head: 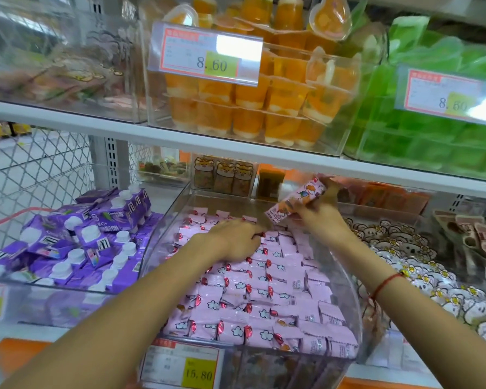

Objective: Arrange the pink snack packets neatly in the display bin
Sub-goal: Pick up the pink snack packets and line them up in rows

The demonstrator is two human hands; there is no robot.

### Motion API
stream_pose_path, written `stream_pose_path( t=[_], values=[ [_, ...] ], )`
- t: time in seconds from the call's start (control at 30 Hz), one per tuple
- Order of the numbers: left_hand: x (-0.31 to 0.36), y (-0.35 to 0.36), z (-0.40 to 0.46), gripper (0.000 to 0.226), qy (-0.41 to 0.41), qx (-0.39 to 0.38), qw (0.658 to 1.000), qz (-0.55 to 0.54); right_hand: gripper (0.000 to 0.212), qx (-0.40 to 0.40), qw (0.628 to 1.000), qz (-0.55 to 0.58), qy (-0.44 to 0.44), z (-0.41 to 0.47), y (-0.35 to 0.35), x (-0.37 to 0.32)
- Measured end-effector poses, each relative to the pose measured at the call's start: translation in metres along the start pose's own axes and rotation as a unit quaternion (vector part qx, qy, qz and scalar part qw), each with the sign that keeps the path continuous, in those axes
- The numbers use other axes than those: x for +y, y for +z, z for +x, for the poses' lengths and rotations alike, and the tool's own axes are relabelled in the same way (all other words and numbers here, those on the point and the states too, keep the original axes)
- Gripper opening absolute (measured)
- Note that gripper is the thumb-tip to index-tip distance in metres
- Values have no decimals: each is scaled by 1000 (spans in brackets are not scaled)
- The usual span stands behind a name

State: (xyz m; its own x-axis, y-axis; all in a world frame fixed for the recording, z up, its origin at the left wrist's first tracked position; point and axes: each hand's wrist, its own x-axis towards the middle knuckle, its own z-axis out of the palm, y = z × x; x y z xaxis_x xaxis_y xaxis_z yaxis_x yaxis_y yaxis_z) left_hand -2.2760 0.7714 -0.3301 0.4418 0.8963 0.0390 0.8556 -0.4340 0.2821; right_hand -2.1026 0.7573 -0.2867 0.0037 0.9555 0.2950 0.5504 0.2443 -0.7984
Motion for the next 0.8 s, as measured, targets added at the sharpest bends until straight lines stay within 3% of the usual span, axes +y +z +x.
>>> stream_pose_path(
  t=[0.17,0.27,0.33,0.47,0.6,0.67,0.73,0.8],
  values=[
    [-6,-1,3,43,24,-3,1000,4,49,4,999,-52,3,25,12,-2],
    [-6,-2,3,42,33,10,999,10,38,-45,982,-182,-27,32,16,-1],
    [-7,-1,2,41,29,27,999,28,45,-70,970,-229,-46,36,15,-1],
    [-8,-2,-1,39,24,61,998,25,48,-65,962,-250,-85,49,11,-12],
    [-9,-3,-3,39,17,60,998,5,33,-86,963,-250,-48,51,16,-12],
    [-7,-3,-3,38,16,57,998,14,19,-121,935,-331,-49,46,21,-6],
    [-6,-4,-2,38,17,55,998,17,21,-190,888,-415,-65,42,28,1],
    [-6,-5,-2,39,20,55,998,11,23,-230,875,-418,-77,38,29,6]
  ],
)
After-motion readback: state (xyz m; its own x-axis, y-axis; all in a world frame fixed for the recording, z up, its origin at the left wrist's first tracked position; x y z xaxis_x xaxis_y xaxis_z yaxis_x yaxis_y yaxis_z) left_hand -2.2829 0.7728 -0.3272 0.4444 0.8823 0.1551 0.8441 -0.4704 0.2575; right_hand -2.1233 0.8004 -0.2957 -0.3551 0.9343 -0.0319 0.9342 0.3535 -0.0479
